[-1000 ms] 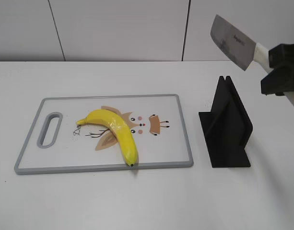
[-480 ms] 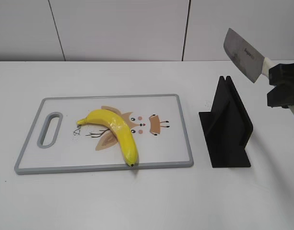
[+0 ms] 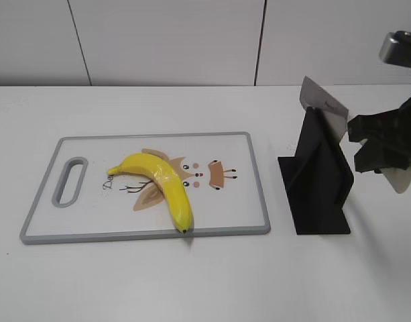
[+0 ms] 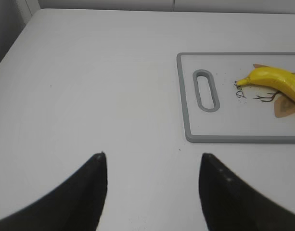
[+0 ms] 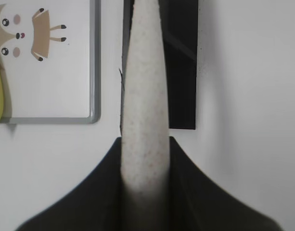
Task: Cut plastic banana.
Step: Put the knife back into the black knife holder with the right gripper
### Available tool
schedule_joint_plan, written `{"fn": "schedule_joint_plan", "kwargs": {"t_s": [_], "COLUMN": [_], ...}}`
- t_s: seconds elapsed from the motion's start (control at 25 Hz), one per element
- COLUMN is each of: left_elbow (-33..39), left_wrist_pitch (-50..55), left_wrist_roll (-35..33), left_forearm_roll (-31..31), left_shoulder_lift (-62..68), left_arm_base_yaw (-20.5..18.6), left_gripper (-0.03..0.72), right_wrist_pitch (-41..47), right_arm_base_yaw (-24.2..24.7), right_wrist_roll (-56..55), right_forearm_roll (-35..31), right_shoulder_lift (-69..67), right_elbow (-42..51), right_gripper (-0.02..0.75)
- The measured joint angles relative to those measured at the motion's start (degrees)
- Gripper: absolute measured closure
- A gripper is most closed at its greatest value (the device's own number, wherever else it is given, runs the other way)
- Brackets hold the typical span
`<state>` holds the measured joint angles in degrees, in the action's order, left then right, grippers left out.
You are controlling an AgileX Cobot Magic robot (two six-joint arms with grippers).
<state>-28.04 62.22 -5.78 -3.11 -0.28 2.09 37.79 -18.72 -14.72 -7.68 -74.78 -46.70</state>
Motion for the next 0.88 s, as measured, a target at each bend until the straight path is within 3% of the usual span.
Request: {"fn": "schedule_joint_plan", "kwargs": {"t_s": [0.4,0.44,0.56,0.6,0.88], "left_elbow": [0.0,0.0,0.0,0.0,0.0], "left_wrist_pitch": [0.0,0.0,0.0,0.0,0.0], "left_wrist_roll": [0.0,0.0,0.0,0.0,0.0], "left_forearm_roll": [-0.1,-0.1,-0.1,-0.1,-0.1], "left_shoulder_lift": [0.0,0.0,0.0,0.0,0.0], "left_arm_base_yaw": [0.0,0.0,0.0,0.0,0.0], "left_gripper": [0.124,0.127,0.132,0.133,0.136], "right_wrist_pitch": [2.8,4.3,8.2,9.6,13.6], "right_arm_base_yaw": [0.0,0.1,0.1,0.1,0.1], "right_wrist_roll": [4.7,5.9,7.8,8.0,8.4], "right_forearm_roll": [-3.8,-4.9,-6.6,-6.8,-6.0], "right_shoulder_lift": [-2.8,-2.8,-2.8,-2.8,5.8], "right_elbow": [0.0,0.0,0.0,0.0,0.0], "right_gripper": [0.549,0.490,0.203,0.158,0.115]}}
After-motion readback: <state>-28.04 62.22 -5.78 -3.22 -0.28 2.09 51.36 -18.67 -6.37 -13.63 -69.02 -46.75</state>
